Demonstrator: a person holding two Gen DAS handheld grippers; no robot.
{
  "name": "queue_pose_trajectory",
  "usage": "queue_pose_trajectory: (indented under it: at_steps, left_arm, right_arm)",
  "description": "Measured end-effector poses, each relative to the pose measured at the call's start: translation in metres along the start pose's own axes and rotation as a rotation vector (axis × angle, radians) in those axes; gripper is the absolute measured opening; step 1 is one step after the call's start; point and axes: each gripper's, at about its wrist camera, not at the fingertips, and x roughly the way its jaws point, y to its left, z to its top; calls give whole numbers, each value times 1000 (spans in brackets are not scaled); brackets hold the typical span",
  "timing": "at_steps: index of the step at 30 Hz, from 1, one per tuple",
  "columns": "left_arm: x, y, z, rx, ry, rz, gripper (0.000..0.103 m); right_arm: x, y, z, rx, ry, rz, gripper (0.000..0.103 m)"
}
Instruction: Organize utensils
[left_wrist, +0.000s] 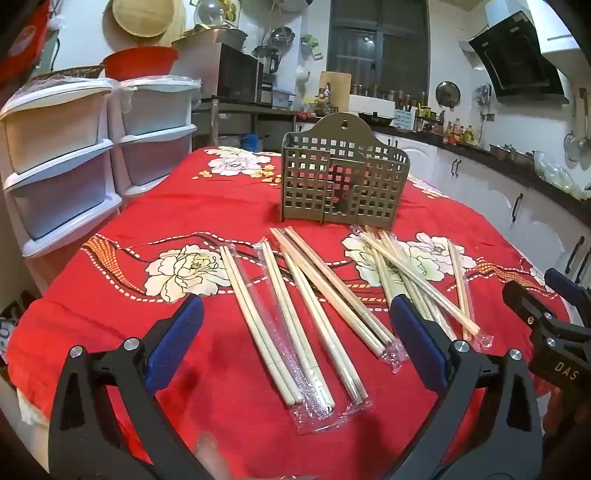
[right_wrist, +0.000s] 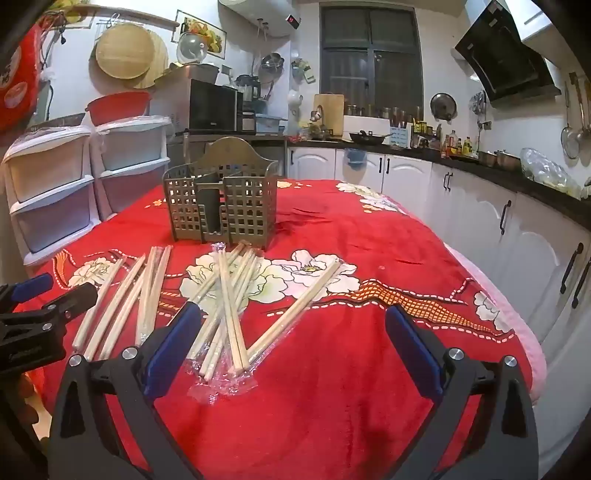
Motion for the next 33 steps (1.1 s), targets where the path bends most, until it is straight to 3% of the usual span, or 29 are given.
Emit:
queue_pose_trajectory:
  at_steps: [33]
  left_arm:
    - [-4, -2, 0, 10, -11, -3, 93]
  right_arm:
    - [-2, 2, 0, 5, -4, 9, 97]
